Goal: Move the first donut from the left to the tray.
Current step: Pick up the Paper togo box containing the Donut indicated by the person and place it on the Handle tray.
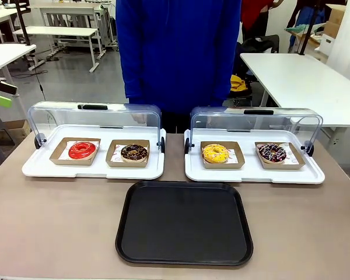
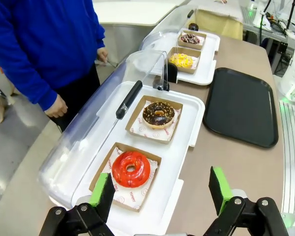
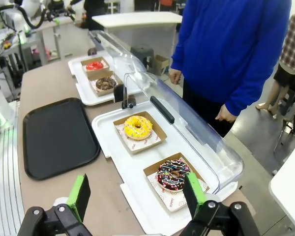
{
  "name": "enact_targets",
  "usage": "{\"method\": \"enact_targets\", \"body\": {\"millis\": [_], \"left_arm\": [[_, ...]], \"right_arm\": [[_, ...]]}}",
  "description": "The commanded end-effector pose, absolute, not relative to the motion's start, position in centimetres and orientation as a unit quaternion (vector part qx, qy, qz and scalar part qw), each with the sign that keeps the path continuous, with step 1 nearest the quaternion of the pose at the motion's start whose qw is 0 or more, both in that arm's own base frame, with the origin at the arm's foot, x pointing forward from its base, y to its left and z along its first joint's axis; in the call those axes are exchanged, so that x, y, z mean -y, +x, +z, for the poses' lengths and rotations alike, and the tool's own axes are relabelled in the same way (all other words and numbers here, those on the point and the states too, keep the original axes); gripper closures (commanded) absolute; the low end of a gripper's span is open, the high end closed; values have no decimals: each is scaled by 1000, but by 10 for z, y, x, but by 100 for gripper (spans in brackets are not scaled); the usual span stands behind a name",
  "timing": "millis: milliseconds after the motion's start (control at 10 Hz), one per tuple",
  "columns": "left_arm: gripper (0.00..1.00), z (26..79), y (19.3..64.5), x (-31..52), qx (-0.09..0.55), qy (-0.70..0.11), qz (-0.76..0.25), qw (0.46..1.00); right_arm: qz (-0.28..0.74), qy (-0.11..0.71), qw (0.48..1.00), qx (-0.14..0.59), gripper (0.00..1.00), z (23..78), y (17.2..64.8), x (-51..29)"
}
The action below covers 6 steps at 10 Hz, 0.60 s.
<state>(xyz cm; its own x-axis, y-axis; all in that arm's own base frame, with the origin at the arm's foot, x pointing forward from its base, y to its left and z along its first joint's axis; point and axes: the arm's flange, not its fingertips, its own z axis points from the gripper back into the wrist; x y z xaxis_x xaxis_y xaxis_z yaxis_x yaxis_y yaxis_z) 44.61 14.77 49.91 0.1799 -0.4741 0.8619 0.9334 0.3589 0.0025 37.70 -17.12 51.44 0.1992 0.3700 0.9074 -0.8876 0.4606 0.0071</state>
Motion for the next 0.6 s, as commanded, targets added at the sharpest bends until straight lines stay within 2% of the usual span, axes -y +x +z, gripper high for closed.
{"method": "enact_targets", "body": {"millis": [0, 500], "left_arm": [[0, 499, 446, -148, 414, -285, -493, 710], [0, 499, 446, -148, 414, -285, -493, 710]], "right_arm": [[442, 281, 708, 474, 0, 514, 380, 172], [442, 281, 708, 474, 0, 514, 380, 172]]}}
